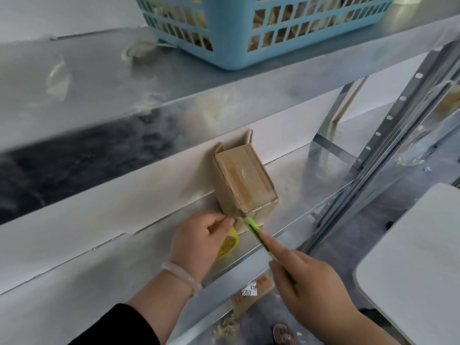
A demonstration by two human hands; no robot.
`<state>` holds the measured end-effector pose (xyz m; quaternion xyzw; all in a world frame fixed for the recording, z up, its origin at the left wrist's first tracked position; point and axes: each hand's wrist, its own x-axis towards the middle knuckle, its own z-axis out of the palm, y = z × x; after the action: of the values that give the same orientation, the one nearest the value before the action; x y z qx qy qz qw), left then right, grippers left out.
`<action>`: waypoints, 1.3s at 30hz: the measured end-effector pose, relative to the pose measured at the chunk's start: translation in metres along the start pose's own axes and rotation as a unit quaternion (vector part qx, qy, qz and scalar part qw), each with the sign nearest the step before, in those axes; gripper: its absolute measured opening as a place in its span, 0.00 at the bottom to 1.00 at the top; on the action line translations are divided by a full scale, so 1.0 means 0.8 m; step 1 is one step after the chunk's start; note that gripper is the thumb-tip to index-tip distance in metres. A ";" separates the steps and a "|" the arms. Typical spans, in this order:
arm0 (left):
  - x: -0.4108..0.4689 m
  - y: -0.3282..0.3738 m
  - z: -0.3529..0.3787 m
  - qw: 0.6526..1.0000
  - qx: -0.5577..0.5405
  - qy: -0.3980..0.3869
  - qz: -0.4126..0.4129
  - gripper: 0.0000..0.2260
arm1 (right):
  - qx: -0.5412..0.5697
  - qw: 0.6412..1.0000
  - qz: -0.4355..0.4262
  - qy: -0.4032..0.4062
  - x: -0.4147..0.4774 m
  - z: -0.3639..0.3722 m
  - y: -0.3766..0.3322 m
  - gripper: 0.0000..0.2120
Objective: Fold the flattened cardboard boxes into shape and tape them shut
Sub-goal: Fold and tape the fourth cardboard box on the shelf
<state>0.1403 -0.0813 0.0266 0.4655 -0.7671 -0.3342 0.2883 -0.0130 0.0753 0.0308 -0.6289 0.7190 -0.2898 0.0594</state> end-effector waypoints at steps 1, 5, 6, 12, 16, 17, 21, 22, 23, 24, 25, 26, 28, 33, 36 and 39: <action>-0.001 0.001 -0.001 1.000 0.009 -0.004 0.007 0.09 | -0.018 1.000 -0.003 -0.002 0.001 0.006 -0.002 0.27; -0.004 0.002 -0.004 1.000 0.010 0.004 0.025 0.05 | -0.046 0.999 -0.007 -0.004 0.007 0.016 -0.011 0.31; -0.005 0.001 -0.004 1.000 0.009 0.005 0.024 0.04 | -0.052 0.999 -0.010 -0.005 0.008 0.016 -0.013 0.31; -0.004 0.000 -0.003 0.999 0.015 0.006 0.032 0.04 | -0.099 0.995 0.008 0.000 0.012 0.018 -0.022 0.34; -0.003 0.003 -0.004 0.998 0.023 0.007 0.061 0.04 | -0.116 0.993 0.009 0.000 0.016 0.020 -0.026 0.34; -0.002 0.004 -0.003 0.998 0.022 0.007 0.066 0.04 | -0.119 0.993 0.013 -0.002 0.020 0.022 -0.027 0.34; 0.005 0.003 -0.001 0.999 0.005 0.024 0.044 0.03 | -0.129 0.991 0.017 -0.002 0.026 0.025 -0.022 0.35; 0.007 0.001 -0.002 0.999 0.001 0.028 0.038 0.03 | -0.131 0.991 0.012 -0.005 0.024 0.024 -0.021 0.35; 0.007 0.001 -0.003 0.999 0.002 0.029 0.038 0.03 | -0.132 0.991 0.008 -0.010 0.022 0.023 -0.020 0.36; 0.006 0.001 -0.003 0.999 0.007 0.026 0.040 0.03 | -0.132 0.991 0.008 -0.015 0.021 0.023 -0.021 0.36; 0.004 0.002 -0.002 0.999 0.008 0.021 0.042 0.03 | -0.130 0.991 0.011 -0.018 0.023 0.024 -0.021 0.36; 0.003 0.003 0.000 0.999 0.005 0.017 0.042 0.03 | -0.129 0.991 0.013 -0.018 0.026 0.025 -0.022 0.36; 0.005 0.004 0.002 0.999 -0.004 0.014 0.032 0.04 | -0.132 0.991 0.014 -0.014 0.031 0.028 -0.022 0.37; 0.007 0.001 -0.003 0.999 0.011 0.022 0.032 0.03 | -0.143 0.989 -0.004 -0.034 0.030 0.026 -0.015 0.45; 0.007 0.004 0.001 1.000 -0.002 0.018 0.016 0.04 | -0.152 0.988 -0.003 -0.020 0.039 0.029 -0.021 0.45; 0.015 0.000 -0.003 0.999 -0.014 0.035 -0.029 0.04 | -0.160 0.987 -0.004 -0.014 0.039 0.030 -0.011 0.46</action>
<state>0.1376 -0.0931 0.0296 0.4945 -0.7381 -0.3367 0.3119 -0.0006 0.0376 0.0238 -0.6374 0.7526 -0.1623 -0.0326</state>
